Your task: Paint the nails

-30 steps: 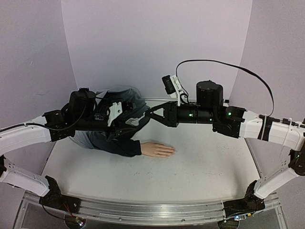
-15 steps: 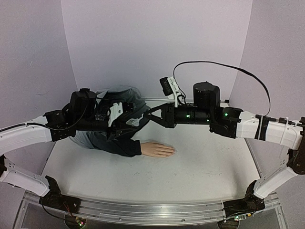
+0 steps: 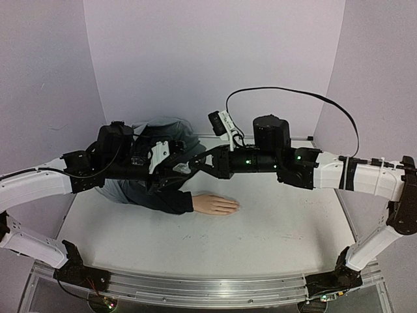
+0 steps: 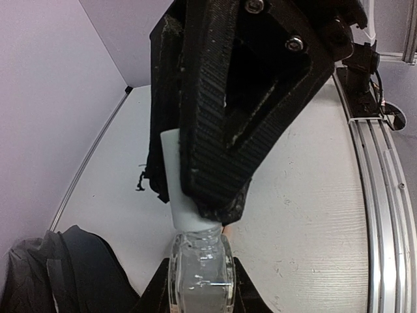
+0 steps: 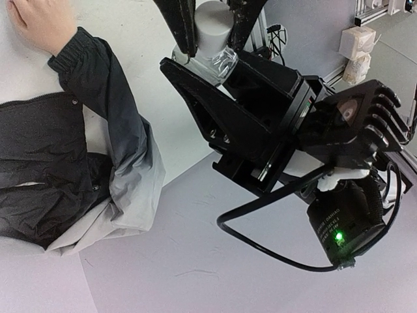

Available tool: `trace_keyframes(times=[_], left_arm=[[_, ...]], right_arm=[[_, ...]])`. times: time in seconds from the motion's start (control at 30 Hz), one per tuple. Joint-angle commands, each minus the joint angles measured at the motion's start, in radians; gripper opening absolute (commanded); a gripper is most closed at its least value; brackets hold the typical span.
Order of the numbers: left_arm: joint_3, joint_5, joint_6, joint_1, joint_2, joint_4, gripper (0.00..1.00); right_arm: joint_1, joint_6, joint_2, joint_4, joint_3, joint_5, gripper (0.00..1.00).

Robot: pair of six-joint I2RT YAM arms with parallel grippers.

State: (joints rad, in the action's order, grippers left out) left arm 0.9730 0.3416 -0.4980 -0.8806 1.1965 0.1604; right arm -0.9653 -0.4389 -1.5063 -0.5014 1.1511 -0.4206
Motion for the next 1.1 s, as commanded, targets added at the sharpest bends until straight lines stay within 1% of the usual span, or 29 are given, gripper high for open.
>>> trace_keyframes(times=[0.0, 0.2, 0.27, 0.33, 0.43, 0.47, 0.53, 0.57, 0.63, 0.73, 0.77, 0.8, 0.9, 1.0, 1.07], left_arm=[[0.027, 0.019, 0.007, -0.004, -0.005, -0.048, 0.0], [0.029, 0.014, 0.009, -0.004, -0.002, -0.05, 0.0], [0.03, -0.007, 0.018, -0.004, -0.003, -0.052, 0.0], [0.029, -0.045, 0.037, -0.004, -0.001, -0.065, 0.0], [0.023, -0.09, 0.073, -0.004, 0.01, -0.098, 0.0], [0.023, -0.094, 0.083, -0.004, 0.015, -0.104, 0.0], [0.023, -0.096, 0.094, -0.004, 0.02, -0.112, 0.0], [0.02, -0.098, 0.097, -0.004, 0.02, -0.115, 0.0], [0.017, -0.102, 0.095, -0.004, 0.015, -0.119, 0.0], [0.008, -0.098, 0.094, -0.004, 0.004, -0.12, 0.0], [0.006, -0.096, 0.094, -0.004, 0.0, -0.119, 0.0], [0.005, -0.097, 0.094, -0.004, -0.001, -0.119, 0.0], [0.008, -0.114, 0.107, -0.005, 0.004, -0.118, 0.0], [0.01, -0.112, 0.11, -0.004, 0.013, -0.118, 0.0], [0.01, -0.112, 0.11, -0.004, 0.019, -0.117, 0.0]], right_arm=[[-0.008, 0.001, -0.026, -0.032, 0.075, -0.021, 0.0], [-0.009, -0.001, -0.103, 0.05, 0.138, -0.037, 0.0], [-0.012, -0.013, -0.139, 0.075, 0.155, -0.034, 0.0], [-0.021, -0.061, -0.17, 0.073, 0.157, 0.0, 0.0], [-0.075, -0.228, -0.231, 0.006, 0.166, 0.137, 0.0], [-0.103, -0.29, -0.254, -0.044, 0.165, 0.173, 0.0], [-0.153, -0.364, -0.309, -0.118, 0.187, 0.22, 0.0], [-0.17, -0.383, -0.337, -0.134, 0.207, 0.235, 0.0], [-0.177, -0.404, -0.371, -0.15, 0.227, 0.22, 0.0], [-0.173, -0.384, -0.335, -0.15, 0.208, 0.236, 0.0], [-0.171, -0.376, -0.311, -0.149, 0.192, 0.26, 0.02], [-0.168, -0.368, -0.28, -0.15, 0.173, 0.279, 0.06], [-0.152, -0.338, -0.193, -0.143, 0.112, 0.316, 0.28], [-0.127, -0.291, -0.093, -0.115, 0.048, 0.337, 0.45], [-0.122, -0.231, -0.027, -0.089, 0.012, 0.367, 0.61]])
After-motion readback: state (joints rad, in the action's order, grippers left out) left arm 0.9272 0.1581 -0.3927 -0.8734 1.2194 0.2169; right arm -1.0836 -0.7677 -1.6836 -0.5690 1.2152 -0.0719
